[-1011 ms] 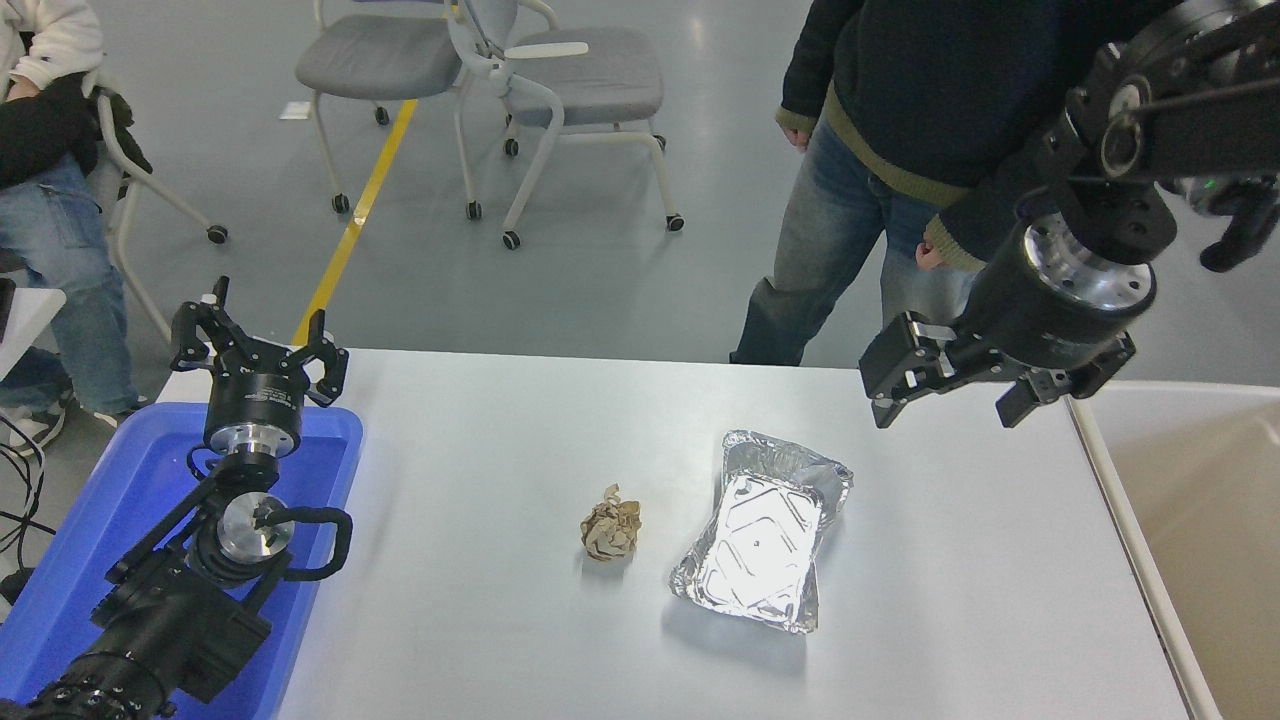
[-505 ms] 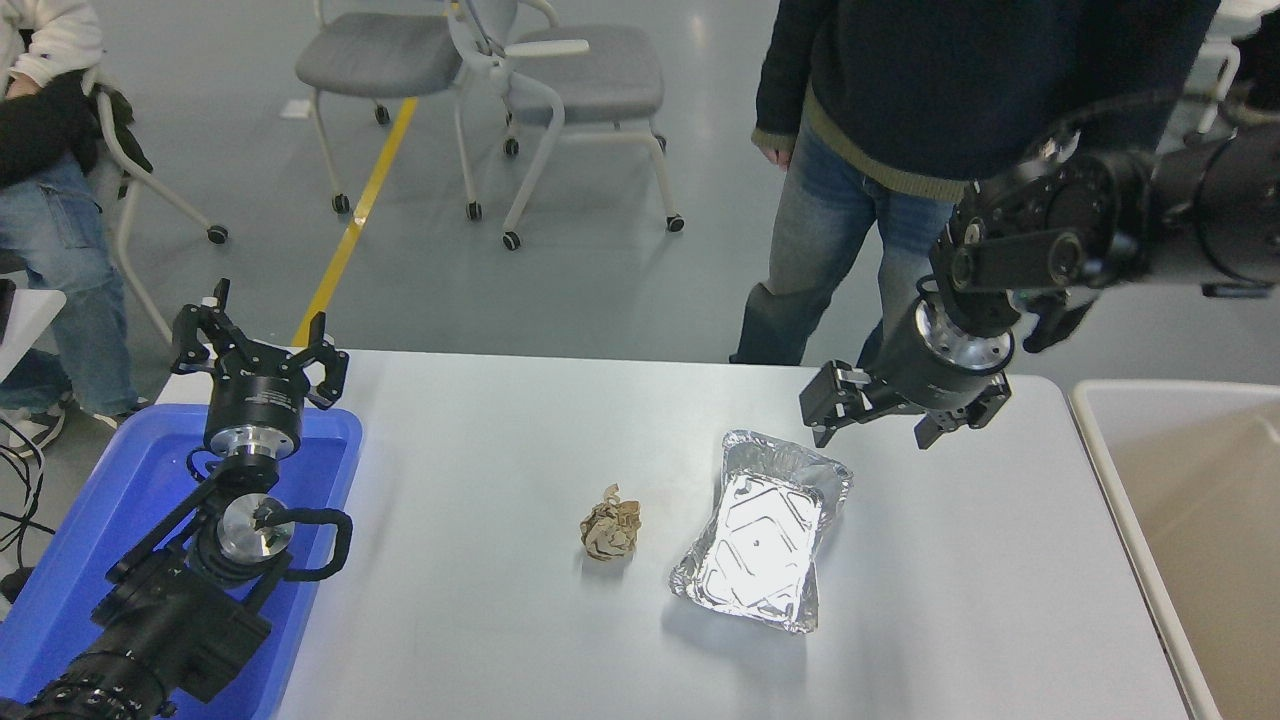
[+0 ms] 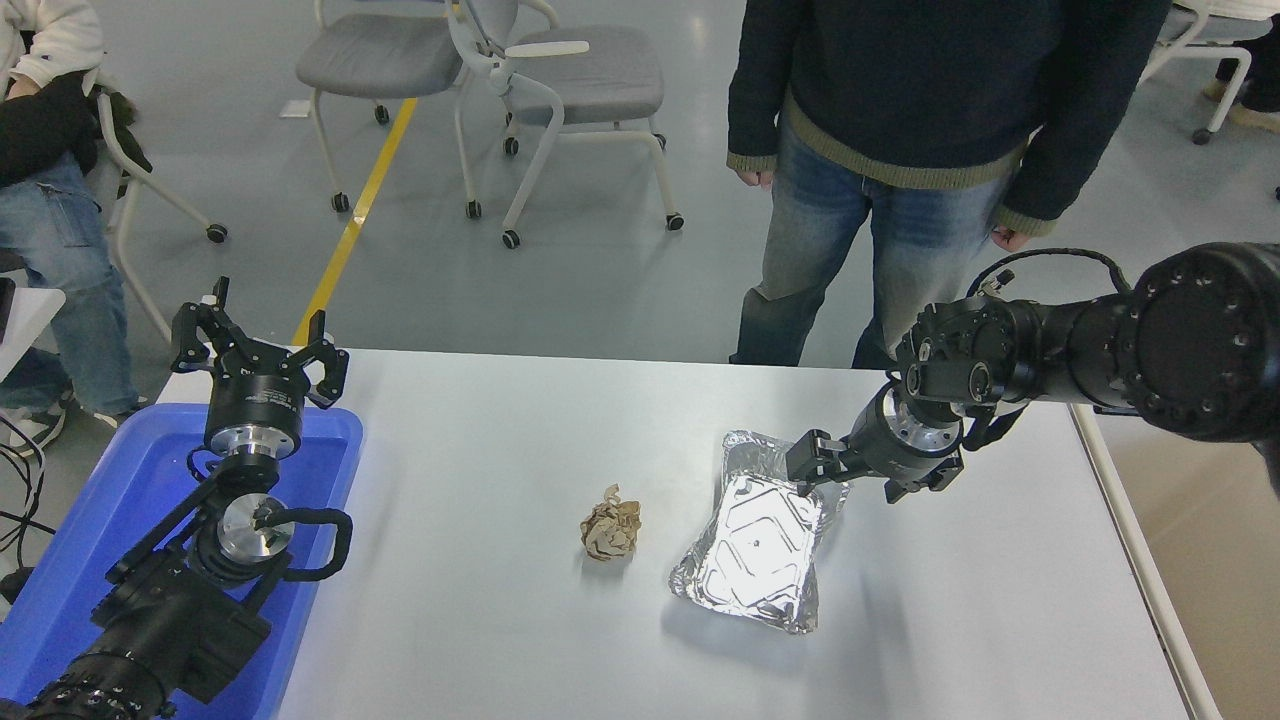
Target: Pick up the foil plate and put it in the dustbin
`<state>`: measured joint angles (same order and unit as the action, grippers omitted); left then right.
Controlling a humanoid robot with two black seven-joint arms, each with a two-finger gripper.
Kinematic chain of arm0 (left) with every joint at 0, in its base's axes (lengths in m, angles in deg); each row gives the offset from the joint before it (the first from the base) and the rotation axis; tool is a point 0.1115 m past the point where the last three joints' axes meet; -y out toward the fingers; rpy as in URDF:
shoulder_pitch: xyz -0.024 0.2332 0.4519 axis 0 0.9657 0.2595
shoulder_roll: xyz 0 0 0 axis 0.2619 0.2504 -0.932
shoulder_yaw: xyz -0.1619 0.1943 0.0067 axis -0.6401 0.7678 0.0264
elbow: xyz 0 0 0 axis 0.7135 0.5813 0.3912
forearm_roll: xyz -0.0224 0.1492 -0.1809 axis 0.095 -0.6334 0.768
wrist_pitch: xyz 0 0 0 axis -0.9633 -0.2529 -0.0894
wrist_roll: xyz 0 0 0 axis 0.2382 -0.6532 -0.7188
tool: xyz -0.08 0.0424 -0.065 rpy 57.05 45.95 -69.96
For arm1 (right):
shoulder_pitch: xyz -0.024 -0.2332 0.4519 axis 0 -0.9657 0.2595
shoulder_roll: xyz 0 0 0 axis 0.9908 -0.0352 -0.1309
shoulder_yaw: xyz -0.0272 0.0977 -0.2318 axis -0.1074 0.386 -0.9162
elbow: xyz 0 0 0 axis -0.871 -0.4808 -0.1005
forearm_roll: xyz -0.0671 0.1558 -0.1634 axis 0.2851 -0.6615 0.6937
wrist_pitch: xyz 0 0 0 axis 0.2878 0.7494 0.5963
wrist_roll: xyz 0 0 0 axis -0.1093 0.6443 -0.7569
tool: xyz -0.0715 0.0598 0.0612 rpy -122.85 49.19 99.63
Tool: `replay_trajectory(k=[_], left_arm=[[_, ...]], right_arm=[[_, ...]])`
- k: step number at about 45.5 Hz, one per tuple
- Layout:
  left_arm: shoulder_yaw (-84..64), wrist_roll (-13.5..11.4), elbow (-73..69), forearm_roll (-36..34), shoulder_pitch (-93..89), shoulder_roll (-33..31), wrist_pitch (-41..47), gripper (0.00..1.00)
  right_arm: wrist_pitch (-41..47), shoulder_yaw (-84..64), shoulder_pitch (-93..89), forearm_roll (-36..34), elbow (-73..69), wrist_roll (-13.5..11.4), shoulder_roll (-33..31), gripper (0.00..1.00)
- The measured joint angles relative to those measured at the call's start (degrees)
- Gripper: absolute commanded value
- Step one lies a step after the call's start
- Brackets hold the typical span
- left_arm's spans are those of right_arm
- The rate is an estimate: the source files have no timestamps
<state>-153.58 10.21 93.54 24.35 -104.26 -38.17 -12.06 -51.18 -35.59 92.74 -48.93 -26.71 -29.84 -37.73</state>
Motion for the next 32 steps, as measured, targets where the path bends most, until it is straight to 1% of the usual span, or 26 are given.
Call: replay_trajectory(k=[32], left_arm=[[0.02,0.00,0.00,0.00,0.00,0.00,0.03,0.99]], right_arm=[[-1.63,0.11,-9.12,1.54,7.41,-0.06,0.09,0.99]])
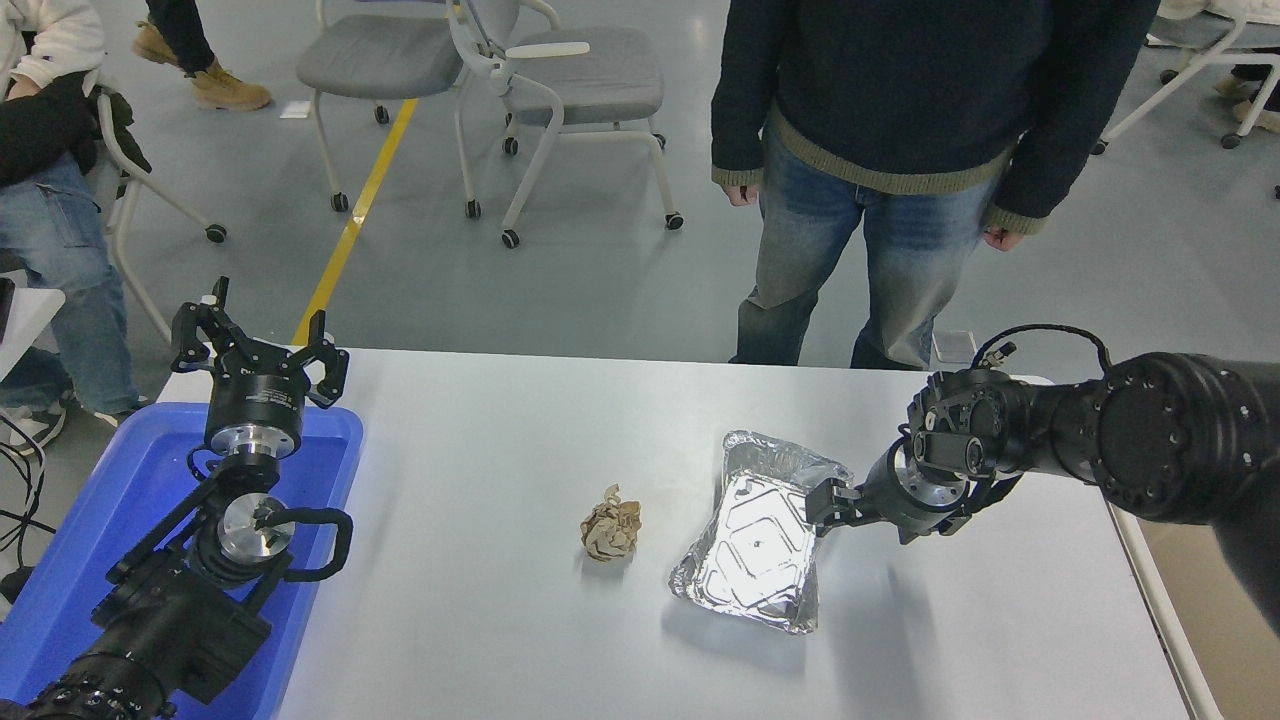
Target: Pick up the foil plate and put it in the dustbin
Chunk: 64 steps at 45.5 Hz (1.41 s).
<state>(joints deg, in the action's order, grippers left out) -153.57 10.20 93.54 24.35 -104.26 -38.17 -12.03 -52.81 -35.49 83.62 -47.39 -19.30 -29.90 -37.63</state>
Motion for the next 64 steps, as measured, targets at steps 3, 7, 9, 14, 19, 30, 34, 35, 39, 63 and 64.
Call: replay_trajectory(k=[3,7,9,14,19,30,34,35,39,63,64], left_arm=[[0.00,0.00,0.00,0.00,0.00,0.00,0.00,0.99],[-0.01,0.00,0.00,0.00,0.00,0.00,0.00,0.99],[-0.02,0.00,0.00,0.00,0.00,0.00,0.00,0.99],[-0.03,0.00,0.00,0.00,0.00,0.00,0.01,0.99],[-0.03,0.01,0.00,0.00,0.00,0.00,0.01,0.99],[-0.03,0.01,0.00,0.00,0.00,0.00,0.04,0.99],[-0.03,0.01,0.00,0.00,0.00,0.00,0.04,0.99],[-0.03,0.01,0.00,0.00,0.00,0.00,0.04,0.99],[-0.03,0.01,0.00,0.00,0.00,0.00,0.03,0.99],[-0.06,0.01,0.00,0.00,0.00,0.00,0.00,0.99],[-0.06,0.01,0.00,0.00,0.00,0.00,0.00,0.99]], right_arm=[[-0.04,0.01,-0.42,0.01,0.33,-0.01,0.00,0.99],[-0.09,0.01,-0.94,0.01,0.91,-0.01,0.00,0.99],[-0.10,0.02,-1.16,-0.14,1.15,-0.01,0.00,0.99],[-0.11,0.17,-1.58,-0.34,1.62,-0.02,0.00,0.99],[-0.13,0.32,-1.85,-0.46,1.90,-0.02,0.00,0.99],[-0.19,0.97,-2.65,-0.56,2.34,-0.02,0.01,0.88],[-0.24,1.16,-3.04,-0.56,2.68,-0.02,0.01,0.78],[-0.26,1.19,-3.14,-0.56,2.77,-0.02,0.01,0.76],[-0.56,1.28,-3.59,-0.56,3.08,-0.02,0.00,0.59],[-2.43,1.39,-5.35,0.10,3.93,-0.01,0.01,0.00],[-2.45,1.40,-5.38,0.13,3.94,-0.02,0.01,0.00]])
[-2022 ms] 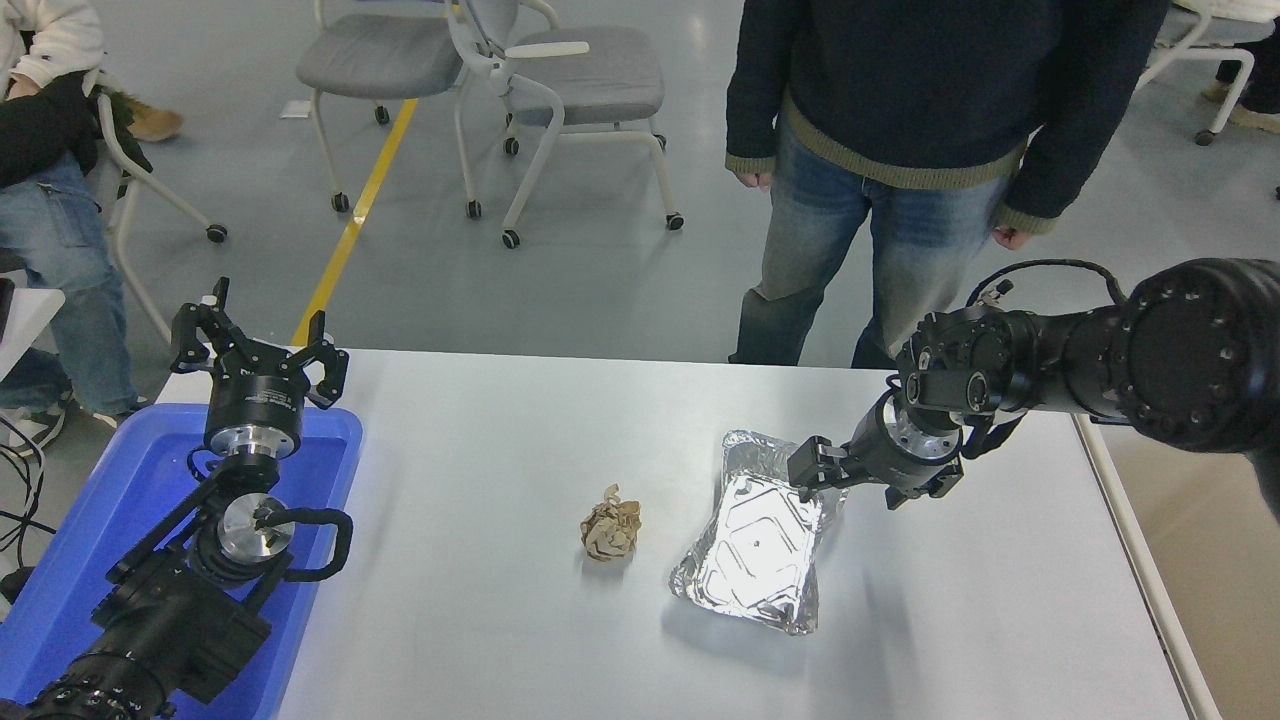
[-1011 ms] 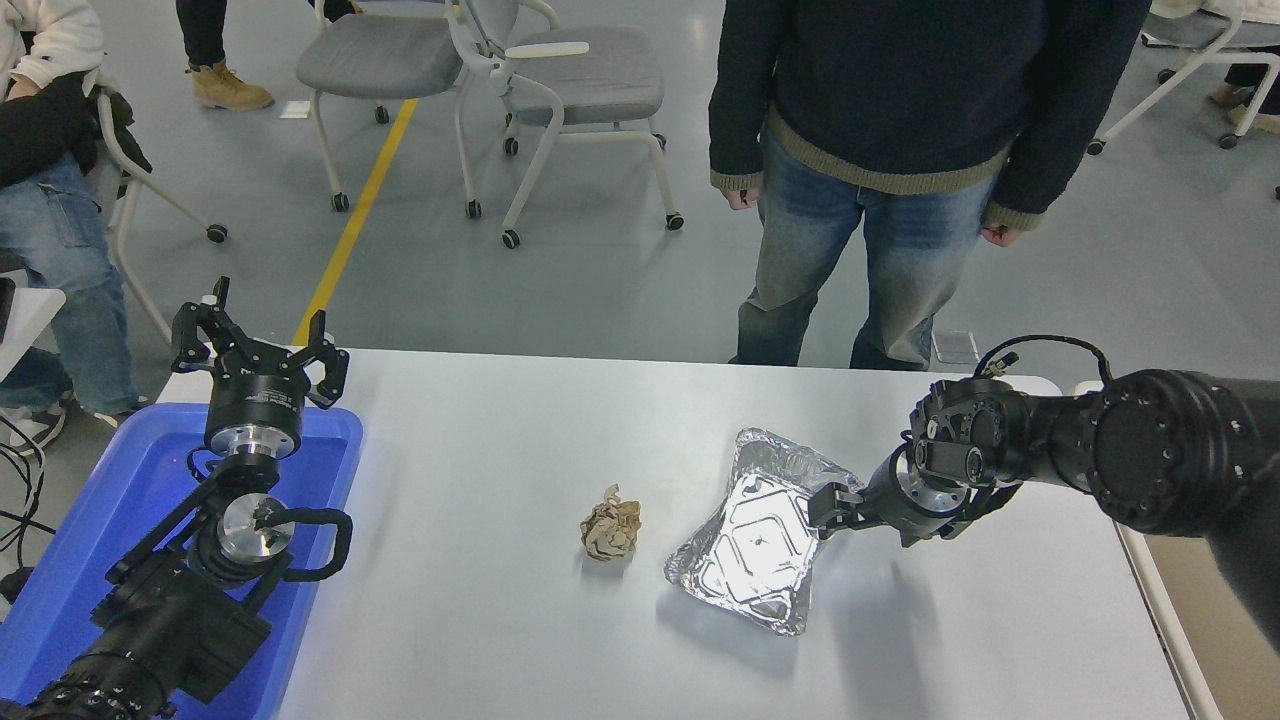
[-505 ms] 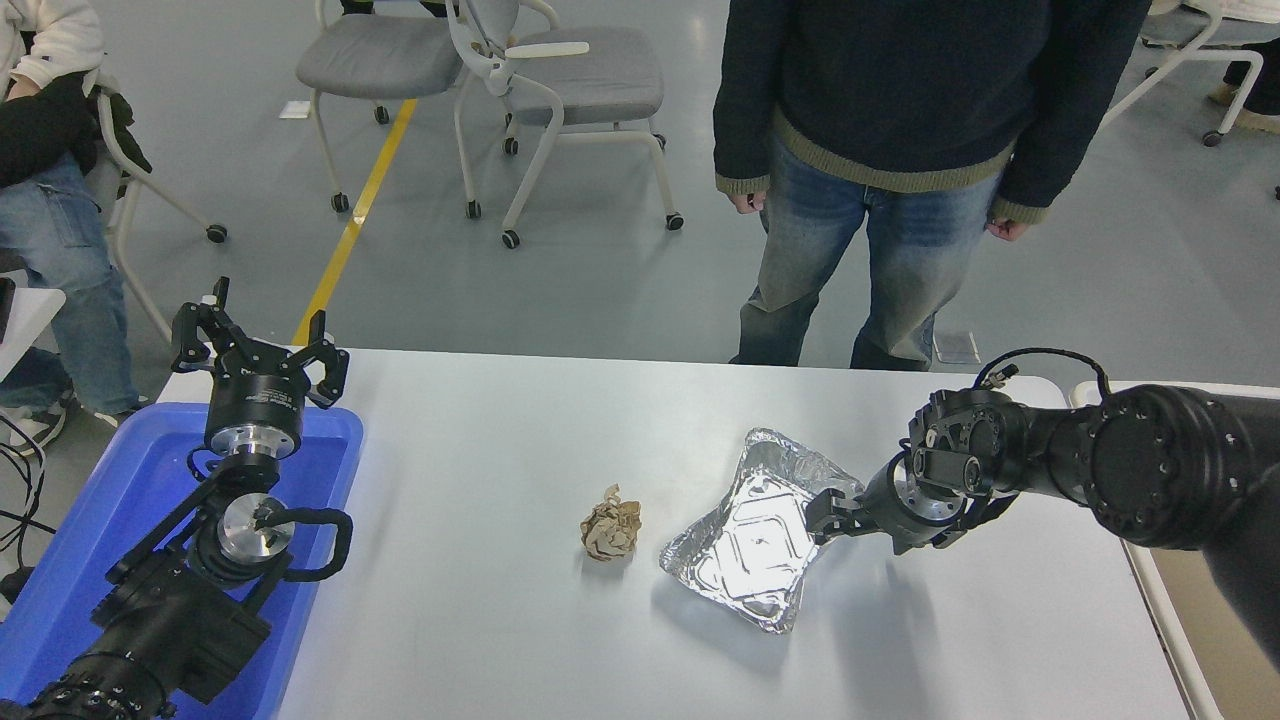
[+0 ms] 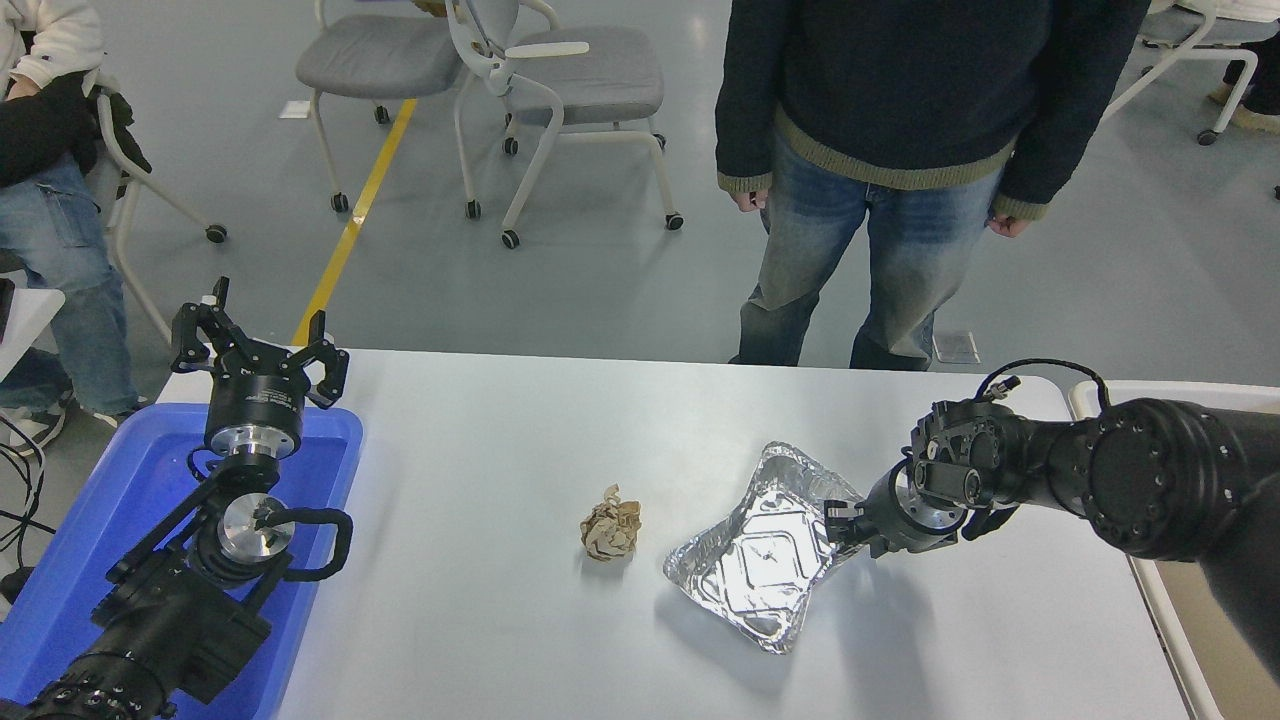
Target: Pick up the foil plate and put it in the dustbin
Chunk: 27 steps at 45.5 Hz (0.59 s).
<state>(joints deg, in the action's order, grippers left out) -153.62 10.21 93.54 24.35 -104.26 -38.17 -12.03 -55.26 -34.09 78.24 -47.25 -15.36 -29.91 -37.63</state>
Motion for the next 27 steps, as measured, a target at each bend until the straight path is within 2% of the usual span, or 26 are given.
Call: replay_trajectory(k=[27], left_arm=[[0.04,0.00,0.00,0.00,0.00,0.00,0.01,0.99]], right_arm=[[0.26,0.01,1.17,0.15,-0.28,0.65,0.00,0.00]])
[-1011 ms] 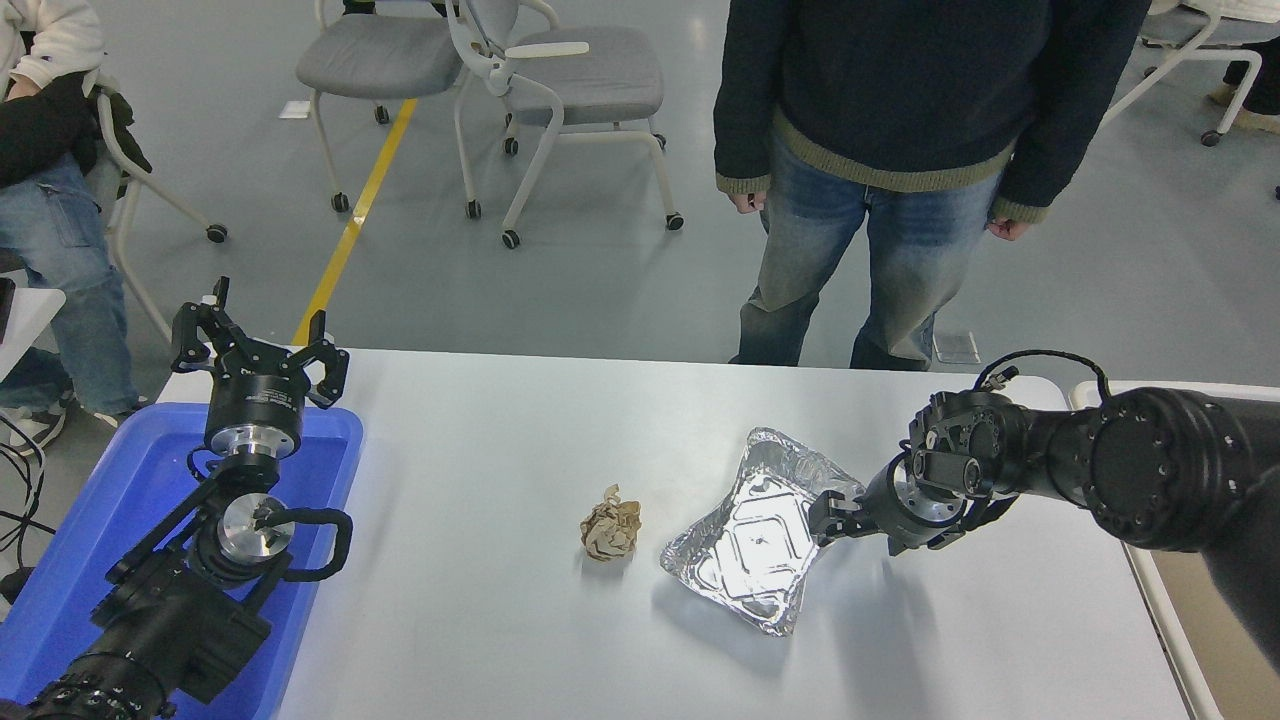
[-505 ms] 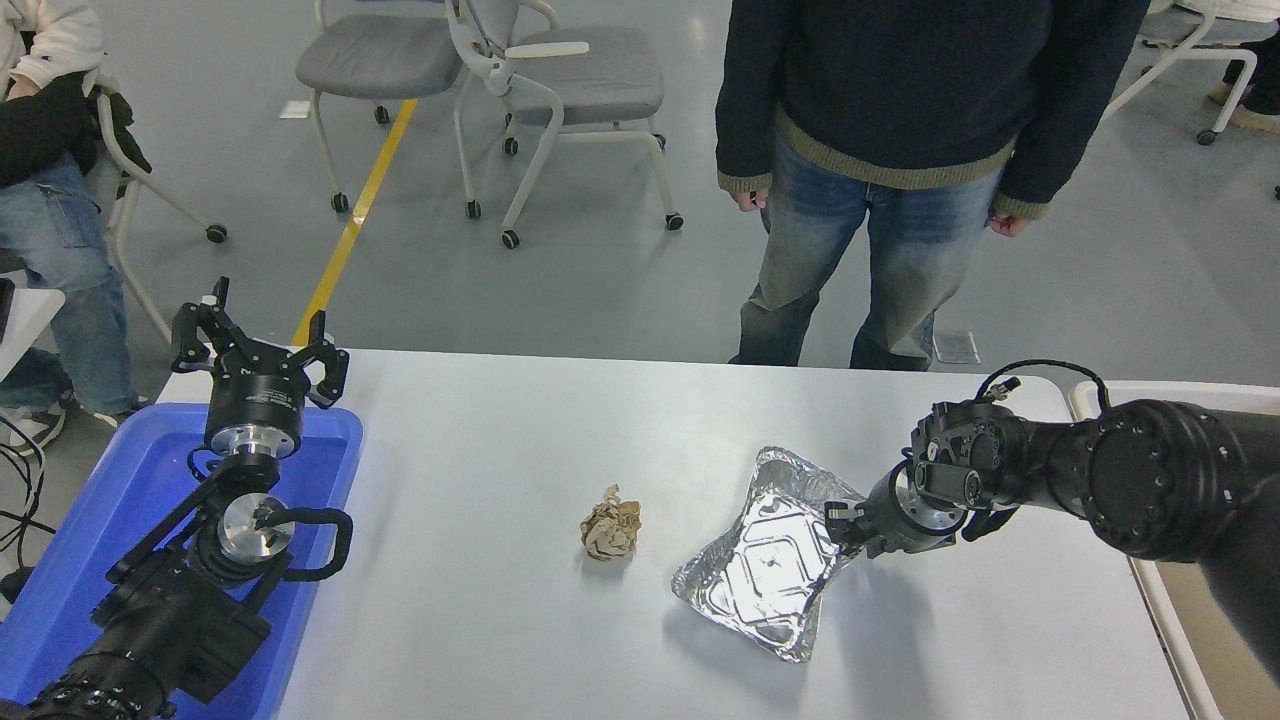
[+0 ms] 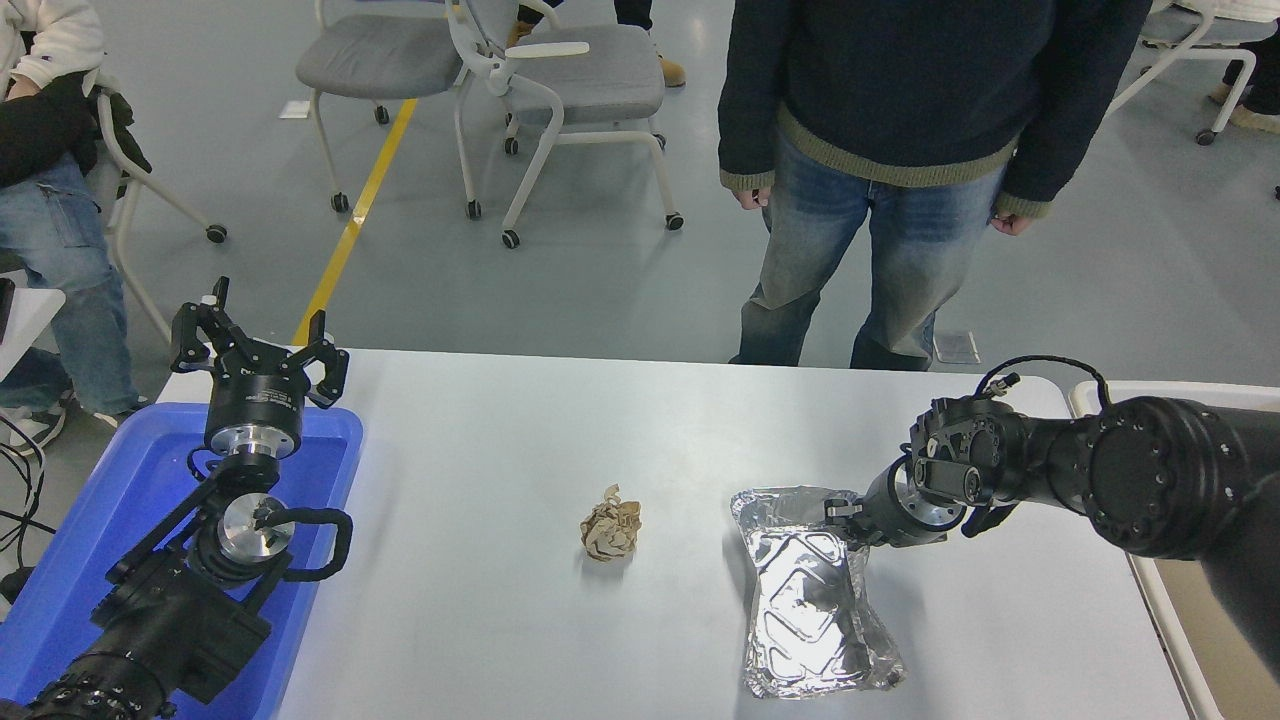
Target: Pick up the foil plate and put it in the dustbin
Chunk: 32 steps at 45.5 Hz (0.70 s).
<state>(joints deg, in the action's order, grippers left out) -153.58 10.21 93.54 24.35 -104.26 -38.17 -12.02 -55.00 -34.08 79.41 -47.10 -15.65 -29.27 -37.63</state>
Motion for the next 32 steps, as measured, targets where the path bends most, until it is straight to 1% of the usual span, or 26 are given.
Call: replay_trajectory(k=[14,32], left_arm=[[0.02,0.00,0.00,0.00,0.00,0.00,0.00,0.99],[0.02,0.00,0.00,0.00,-0.01,0.00,-0.04,0.99]], right_arm=[[0.60,-0.05,3.48,-0.17,-2.55,0.43,0.00,0.00],[2.27,-0.57,15.78,0.37,-13.35,0.83,0.00,0.00]])
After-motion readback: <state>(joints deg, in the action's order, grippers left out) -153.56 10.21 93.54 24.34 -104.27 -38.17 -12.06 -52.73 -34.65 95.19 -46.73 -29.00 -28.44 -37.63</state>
